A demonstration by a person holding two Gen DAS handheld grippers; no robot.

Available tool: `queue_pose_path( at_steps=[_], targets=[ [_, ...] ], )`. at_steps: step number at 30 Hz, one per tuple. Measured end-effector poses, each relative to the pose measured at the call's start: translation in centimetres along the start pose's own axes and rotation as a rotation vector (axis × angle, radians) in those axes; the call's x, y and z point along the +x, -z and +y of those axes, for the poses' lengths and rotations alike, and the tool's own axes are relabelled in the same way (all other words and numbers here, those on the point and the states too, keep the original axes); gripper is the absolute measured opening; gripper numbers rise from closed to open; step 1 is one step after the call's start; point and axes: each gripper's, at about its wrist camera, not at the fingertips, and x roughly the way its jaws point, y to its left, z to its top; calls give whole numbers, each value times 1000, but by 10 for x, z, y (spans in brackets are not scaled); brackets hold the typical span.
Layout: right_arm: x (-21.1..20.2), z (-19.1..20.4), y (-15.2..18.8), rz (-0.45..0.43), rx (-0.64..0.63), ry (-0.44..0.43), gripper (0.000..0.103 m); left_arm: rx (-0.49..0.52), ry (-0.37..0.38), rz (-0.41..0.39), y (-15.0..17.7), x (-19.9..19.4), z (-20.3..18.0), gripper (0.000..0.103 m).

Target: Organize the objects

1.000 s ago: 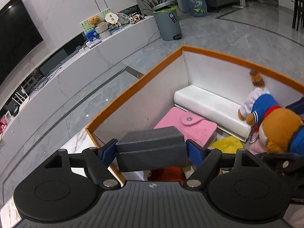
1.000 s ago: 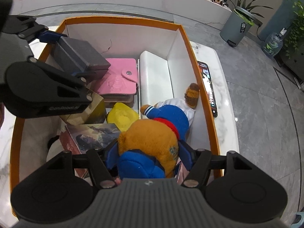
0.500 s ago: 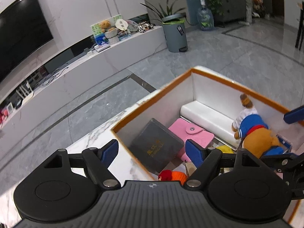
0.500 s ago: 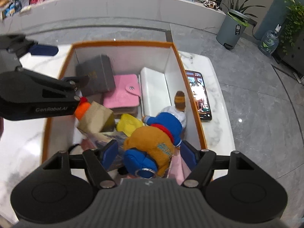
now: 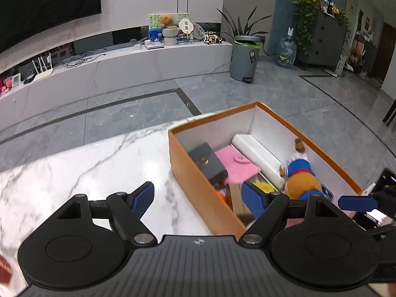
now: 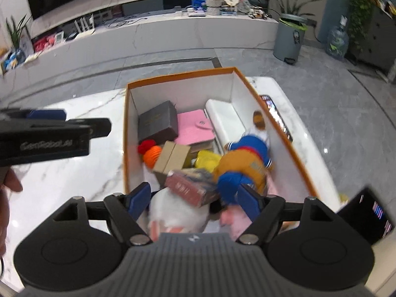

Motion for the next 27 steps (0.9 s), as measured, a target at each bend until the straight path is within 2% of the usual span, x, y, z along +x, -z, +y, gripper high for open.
queue_pose_path(
  at_steps=[1,3,5,8,11,14,18,23,27],
  targets=[
    [-2,2,4,-9,19,7,91,-7,1,-3,4,-5,2,92],
    [-7,5,12,-42,59,21,91,-12,5,-4,14,-16,3,93],
    [-11,7,21,-60,115,20,98,-22,-3,-1,22,-23,6,94],
    [-16,13,38,-91,159,2,99,-77,-14,9,39,-30,14,94],
    [-19,21,46,-75,168,-6,99,-147,-17,18,50,-38,25,95],
    [-18,32,46,-40,149,67,99,-136,-43,29,59,-47,27,101],
    [-16,38,49,-6,128,184,99,-150,-84,17,71,-55,32,103],
    [-28,39,55,-87,131,204,99,-203,-59,37,87,-50,34,103],
    [-29,44,55,-95,107,219,99,-202,-35,49,92,-49,28,103]
  ],
)
